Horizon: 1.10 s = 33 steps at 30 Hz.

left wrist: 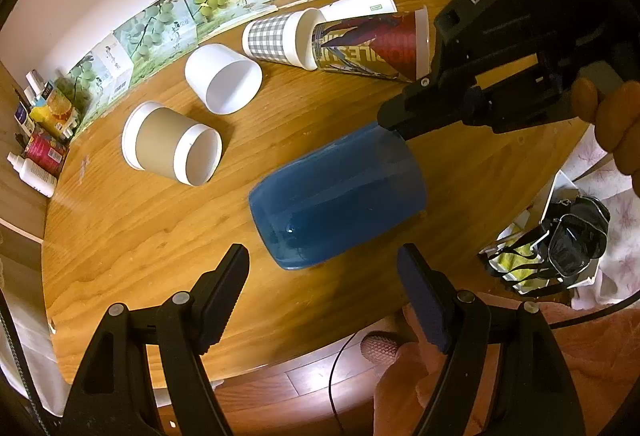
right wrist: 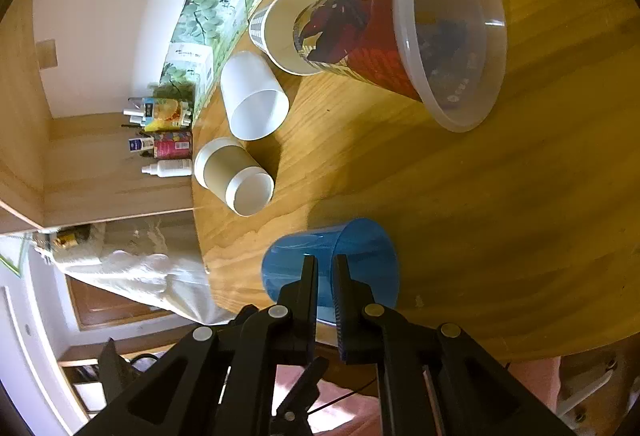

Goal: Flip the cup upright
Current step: 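Grasp the blue cup with the right gripper while the left gripper opens and releases it, then rotate the blue cup with the right gripper until its opening faces up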

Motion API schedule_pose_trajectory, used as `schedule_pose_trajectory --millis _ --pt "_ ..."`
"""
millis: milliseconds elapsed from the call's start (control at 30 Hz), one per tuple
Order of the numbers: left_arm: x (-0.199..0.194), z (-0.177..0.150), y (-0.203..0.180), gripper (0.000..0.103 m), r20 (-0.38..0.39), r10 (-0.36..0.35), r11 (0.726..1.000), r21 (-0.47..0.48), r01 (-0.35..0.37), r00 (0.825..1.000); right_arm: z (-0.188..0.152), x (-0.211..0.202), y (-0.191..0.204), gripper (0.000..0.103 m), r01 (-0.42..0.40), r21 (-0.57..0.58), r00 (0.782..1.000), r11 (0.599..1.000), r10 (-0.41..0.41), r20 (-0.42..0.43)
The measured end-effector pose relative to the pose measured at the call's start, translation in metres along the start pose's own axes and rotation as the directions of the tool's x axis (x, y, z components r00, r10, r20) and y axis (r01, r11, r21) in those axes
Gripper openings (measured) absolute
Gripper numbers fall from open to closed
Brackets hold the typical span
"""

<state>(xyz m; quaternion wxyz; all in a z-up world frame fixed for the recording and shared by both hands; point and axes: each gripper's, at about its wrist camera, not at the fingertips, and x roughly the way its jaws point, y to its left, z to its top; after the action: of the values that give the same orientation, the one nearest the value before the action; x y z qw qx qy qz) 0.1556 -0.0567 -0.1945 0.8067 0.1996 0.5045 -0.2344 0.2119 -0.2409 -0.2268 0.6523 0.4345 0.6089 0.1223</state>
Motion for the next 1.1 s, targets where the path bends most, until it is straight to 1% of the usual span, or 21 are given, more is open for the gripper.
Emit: schedule_pose_trajectory --millis 67,100,133,167,200,233,300,367,400,467,500,533,567,667,767,867,967,1000,1100 --pt "-0.002 -0.001 0.001 0.080 0.003 0.004 1.000 0.004 -0.004 1.000 -0.001 -0.001 0.000 0.013 -0.002 0.015 1.000 1.000 0.002 -0.003" --pt "-0.003 -0.001 0.002 0.080 0.004 0.005 1.000 0.005 -0.005 1.000 -0.002 -0.002 0.000 0.020 -0.005 0.027 1.000 1.000 0.005 -0.007" --pt "-0.003 -0.002 0.003 0.080 0.006 0.005 1.000 0.004 -0.006 1.000 -0.004 -0.003 -0.001 0.032 -0.009 0.042 1.000 0.999 0.009 -0.010" --pt "-0.005 -0.003 0.004 0.080 0.010 0.006 1.000 0.001 -0.006 1.000 -0.005 -0.004 -0.003 0.038 -0.017 0.066 1.000 0.998 0.018 -0.011" --pt "-0.005 -0.003 0.006 0.080 0.013 0.007 1.000 -0.004 -0.007 1.000 -0.006 -0.006 -0.005 0.048 -0.033 0.095 0.999 0.995 0.034 -0.007" --pt "-0.006 -0.004 0.007 0.080 0.015 0.009 1.000 -0.009 -0.008 1.000 -0.008 -0.008 -0.007 0.052 -0.060 0.127 0.998 0.990 0.060 0.000" --pt "-0.007 -0.005 0.010 0.080 0.017 0.015 1.000 -0.019 -0.015 1.000 -0.011 -0.011 -0.008 0.053 -0.087 0.167 0.996 0.982 0.087 0.008" --pt "-0.008 -0.007 0.013 0.080 0.022 0.022 0.999 -0.028 -0.021 1.000 -0.014 -0.015 -0.009 0.055 -0.075 0.214 0.997 0.974 0.074 0.013" --pt "-0.009 -0.008 0.015 0.080 0.025 0.025 0.999 -0.033 -0.025 0.999 -0.017 -0.016 -0.009 0.059 -0.066 0.238 0.998 0.969 0.066 0.011" --pt "-0.011 -0.010 0.019 0.080 0.031 0.032 0.998 -0.047 -0.030 0.999 -0.022 -0.017 -0.013 0.063 -0.061 0.310 0.998 0.949 0.063 0.002" --pt "-0.012 -0.011 0.022 0.080 0.034 0.033 0.998 -0.055 -0.031 0.999 -0.027 -0.018 -0.017 0.064 -0.068 0.360 0.997 0.930 0.073 -0.001" --pt "-0.014 -0.013 0.024 0.080 0.037 0.033 0.998 -0.063 -0.031 0.999 -0.029 -0.018 -0.019 0.066 -0.074 0.386 0.997 0.920 0.081 -0.001" --pt "-0.016 -0.014 0.027 0.080 0.041 0.034 0.997 -0.074 -0.031 0.999 -0.033 -0.018 -0.021 0.067 -0.086 0.426 0.995 0.901 0.095 0.000" --pt "-0.021 -0.018 0.034 0.080 0.053 0.042 0.995 -0.094 -0.037 0.998 -0.040 -0.016 -0.025 0.068 -0.110 0.503 0.993 0.858 0.121 0.010" --pt "-0.028 -0.022 0.040 0.080 0.066 0.048 0.993 -0.115 -0.040 0.997 -0.047 -0.010 -0.029 0.071 -0.113 0.595 0.992 0.796 0.124 0.023" --pt "-0.034 -0.027 0.047 0.080 0.077 0.054 0.989 -0.144 -0.043 0.996 -0.056 -0.002 -0.034 0.072 -0.106 0.685 0.994 0.721 0.103 0.046" --pt "-0.039 -0.032 0.053 0.080 0.082 0.062 0.984 -0.174 -0.047 0.995 -0.066 0.001 -0.038 0.071 -0.100 0.766 0.995 0.635 0.041 0.096" --pt "-0.040 -0.034 0.055 0.080 0.082 0.065 0.982 -0.185 -0.049 0.995 -0.068 0.003 -0.038 0.072 -0.097 0.784 0.994 0.613 0.019 0.109" --pt "-0.042 -0.043 0.062 0.080 0.071 0.072 0.972 -0.230 -0.053 0.995 -0.073 0.009 -0.039 0.072 -0.123 0.815 0.988 0.567 -0.006 0.153"
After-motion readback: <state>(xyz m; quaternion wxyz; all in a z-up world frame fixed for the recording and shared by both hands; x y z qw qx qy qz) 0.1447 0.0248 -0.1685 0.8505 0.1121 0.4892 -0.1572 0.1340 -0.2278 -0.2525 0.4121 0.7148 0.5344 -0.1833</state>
